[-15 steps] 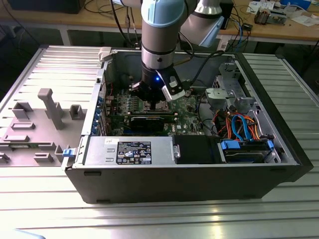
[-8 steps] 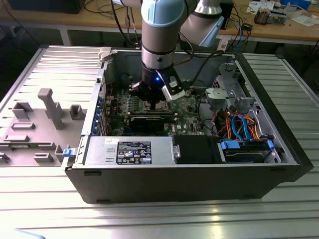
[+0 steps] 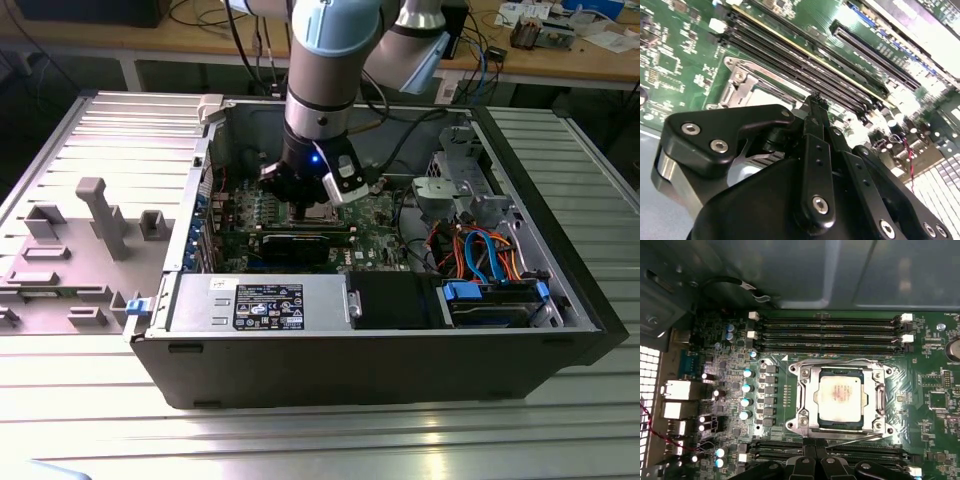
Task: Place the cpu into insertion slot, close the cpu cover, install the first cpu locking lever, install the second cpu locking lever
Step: 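Install the second cpu locking lever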
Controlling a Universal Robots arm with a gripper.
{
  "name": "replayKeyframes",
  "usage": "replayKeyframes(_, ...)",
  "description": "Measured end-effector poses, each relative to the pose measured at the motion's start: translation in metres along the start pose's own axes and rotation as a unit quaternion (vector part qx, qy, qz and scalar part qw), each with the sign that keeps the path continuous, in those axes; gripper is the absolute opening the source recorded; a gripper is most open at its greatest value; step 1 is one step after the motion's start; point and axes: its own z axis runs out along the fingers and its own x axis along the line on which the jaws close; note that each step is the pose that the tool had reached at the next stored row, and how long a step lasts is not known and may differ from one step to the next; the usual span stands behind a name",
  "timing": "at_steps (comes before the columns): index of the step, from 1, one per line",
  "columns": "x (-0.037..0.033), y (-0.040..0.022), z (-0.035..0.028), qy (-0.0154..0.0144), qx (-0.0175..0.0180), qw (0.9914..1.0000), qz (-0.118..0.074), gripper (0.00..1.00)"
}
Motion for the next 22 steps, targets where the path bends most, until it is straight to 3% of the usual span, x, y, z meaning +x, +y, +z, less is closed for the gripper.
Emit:
replayKeyframes(2,0.0000,-0.0007,0.0004,0.0036,-0.0005,0.99999,0.000,0.11)
replayKeyframes(4,0.0000,-0.0016,0.0015,0.0039,-0.0009,0.99999,0.000,0.11)
replayKeyframes(6,0.0005,-0.0028,0.0031,0.0039,-0.0038,0.99999,0.000,0.11)
replayKeyframes(12,0.0052,-0.0088,0.0063,0.0033,-0.0190,0.99981,-0.001,0.11)
replayKeyframes(22,0.0053,-0.0089,0.0066,0.0033,-0.0198,0.99980,-0.001,0.11)
